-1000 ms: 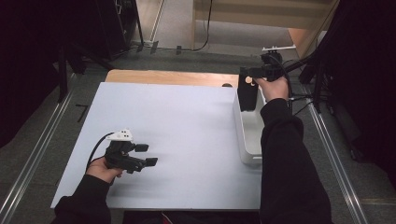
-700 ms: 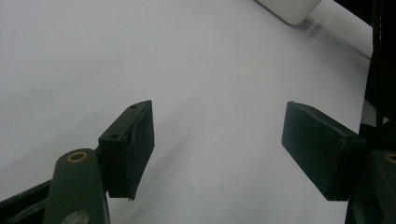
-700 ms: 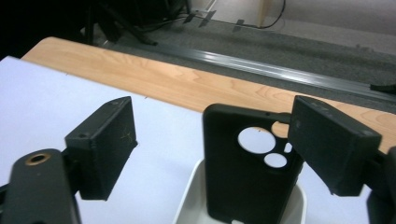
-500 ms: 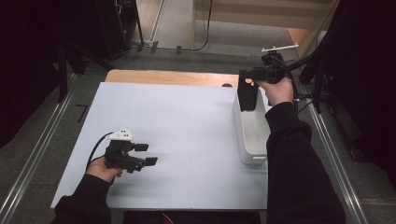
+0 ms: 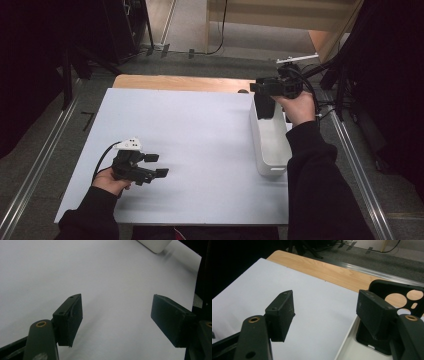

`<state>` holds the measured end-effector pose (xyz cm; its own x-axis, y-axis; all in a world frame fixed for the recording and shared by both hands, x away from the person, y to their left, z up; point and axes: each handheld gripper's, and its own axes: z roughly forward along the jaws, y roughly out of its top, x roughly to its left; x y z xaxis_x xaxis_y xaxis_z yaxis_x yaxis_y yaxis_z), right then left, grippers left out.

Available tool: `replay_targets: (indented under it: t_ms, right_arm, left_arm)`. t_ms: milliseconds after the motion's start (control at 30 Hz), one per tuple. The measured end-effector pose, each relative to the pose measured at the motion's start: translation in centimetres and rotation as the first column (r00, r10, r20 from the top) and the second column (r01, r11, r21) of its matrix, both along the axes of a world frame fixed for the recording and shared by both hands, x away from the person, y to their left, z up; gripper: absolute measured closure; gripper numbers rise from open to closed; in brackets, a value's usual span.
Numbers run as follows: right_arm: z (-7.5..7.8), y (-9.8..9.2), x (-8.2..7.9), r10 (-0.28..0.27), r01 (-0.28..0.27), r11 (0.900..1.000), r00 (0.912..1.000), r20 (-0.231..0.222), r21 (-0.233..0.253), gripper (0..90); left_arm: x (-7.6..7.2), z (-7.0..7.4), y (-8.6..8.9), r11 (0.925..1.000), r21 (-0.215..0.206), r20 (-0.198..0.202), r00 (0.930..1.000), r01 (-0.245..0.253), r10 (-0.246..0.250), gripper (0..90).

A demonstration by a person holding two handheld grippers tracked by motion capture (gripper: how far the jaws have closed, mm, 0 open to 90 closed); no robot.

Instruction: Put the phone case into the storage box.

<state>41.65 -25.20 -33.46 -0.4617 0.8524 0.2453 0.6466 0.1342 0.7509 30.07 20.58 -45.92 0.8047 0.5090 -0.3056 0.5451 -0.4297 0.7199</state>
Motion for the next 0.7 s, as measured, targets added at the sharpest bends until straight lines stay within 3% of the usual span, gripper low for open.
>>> replay_targets:
  t_ms: [267, 367, 700]
  right_arm:
    - [0.1, 0.3, -1.9, 0.056, -0.056, 0.998, 0.9984, 0.011, 0.017, 28.9]
    - [0.0, 0.5, -2.5, 0.059, -0.059, 0.998, 0.998, 0.022, -0.003, 29.0]
    - [-1.0, 0.5, -4.5, 0.101, -0.101, 0.995, 0.9948, 0.018, 0.025, 29.0]
  left_arm:
    - [0.0, 0.0, 0.0, 1.0, -0.001, -0.001, 1.0, 0.001, -0.001, 25.1]
    - [0.0, 0.0, -0.1, 1.0, 0.001, -0.004, 1.0, 0.003, -0.003, 25.1]
    - [0.0, 0.0, 0.0, 0.9999, 0.001, -0.006, 0.9999, 0.01, -0.01, 25.1]
